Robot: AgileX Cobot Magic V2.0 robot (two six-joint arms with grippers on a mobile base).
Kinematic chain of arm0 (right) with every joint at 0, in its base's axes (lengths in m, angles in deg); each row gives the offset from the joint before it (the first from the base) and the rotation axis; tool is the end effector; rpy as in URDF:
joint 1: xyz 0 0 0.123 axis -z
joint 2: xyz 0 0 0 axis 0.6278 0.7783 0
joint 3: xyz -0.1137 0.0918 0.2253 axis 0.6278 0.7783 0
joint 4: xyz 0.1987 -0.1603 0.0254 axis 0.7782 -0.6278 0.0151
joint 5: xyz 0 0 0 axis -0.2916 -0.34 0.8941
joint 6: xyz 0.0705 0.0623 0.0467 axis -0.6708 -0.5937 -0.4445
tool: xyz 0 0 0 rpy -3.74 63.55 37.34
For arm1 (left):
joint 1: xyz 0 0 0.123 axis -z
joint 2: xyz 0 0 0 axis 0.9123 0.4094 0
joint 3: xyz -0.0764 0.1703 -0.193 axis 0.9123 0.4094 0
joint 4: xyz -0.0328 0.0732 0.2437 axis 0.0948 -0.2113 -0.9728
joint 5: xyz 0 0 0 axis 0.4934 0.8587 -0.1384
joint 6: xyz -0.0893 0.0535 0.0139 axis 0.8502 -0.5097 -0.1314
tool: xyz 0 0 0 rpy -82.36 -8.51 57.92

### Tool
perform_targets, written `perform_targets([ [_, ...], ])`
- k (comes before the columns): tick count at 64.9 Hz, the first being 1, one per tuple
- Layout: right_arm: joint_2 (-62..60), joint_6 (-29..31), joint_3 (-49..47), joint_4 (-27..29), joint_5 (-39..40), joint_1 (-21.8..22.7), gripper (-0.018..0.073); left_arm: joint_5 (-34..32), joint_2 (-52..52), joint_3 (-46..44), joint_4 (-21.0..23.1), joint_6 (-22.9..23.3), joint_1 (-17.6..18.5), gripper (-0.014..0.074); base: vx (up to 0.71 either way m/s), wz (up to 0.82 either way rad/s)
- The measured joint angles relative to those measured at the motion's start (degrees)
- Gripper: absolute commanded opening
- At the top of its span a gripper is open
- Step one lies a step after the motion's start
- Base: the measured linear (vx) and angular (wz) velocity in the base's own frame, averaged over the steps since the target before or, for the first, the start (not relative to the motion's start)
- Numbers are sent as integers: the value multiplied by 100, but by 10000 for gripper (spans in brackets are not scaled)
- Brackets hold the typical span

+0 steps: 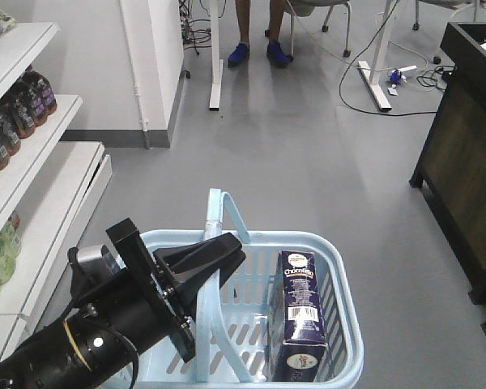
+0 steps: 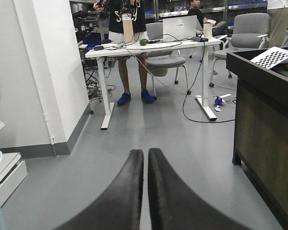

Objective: Left arm holds basket, right arm returns cookies
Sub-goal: 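Drive the base across the floor holding the basket with the left gripper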

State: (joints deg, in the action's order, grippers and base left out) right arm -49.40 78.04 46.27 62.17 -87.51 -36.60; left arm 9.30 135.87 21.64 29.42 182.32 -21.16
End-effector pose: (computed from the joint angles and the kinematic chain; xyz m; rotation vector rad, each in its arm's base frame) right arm 0.0922 -0.0039 0.1933 0.1095 1.6107 0.0395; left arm 0.1839 -0.1984 0.2114 -0.8446 1.6774 -2.1092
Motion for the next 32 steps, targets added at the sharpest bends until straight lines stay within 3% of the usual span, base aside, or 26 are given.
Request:
perform_targets([
  [32,0,0,0,0,0,0,-6,0,0,0,0,0,0,-3,39,4],
])
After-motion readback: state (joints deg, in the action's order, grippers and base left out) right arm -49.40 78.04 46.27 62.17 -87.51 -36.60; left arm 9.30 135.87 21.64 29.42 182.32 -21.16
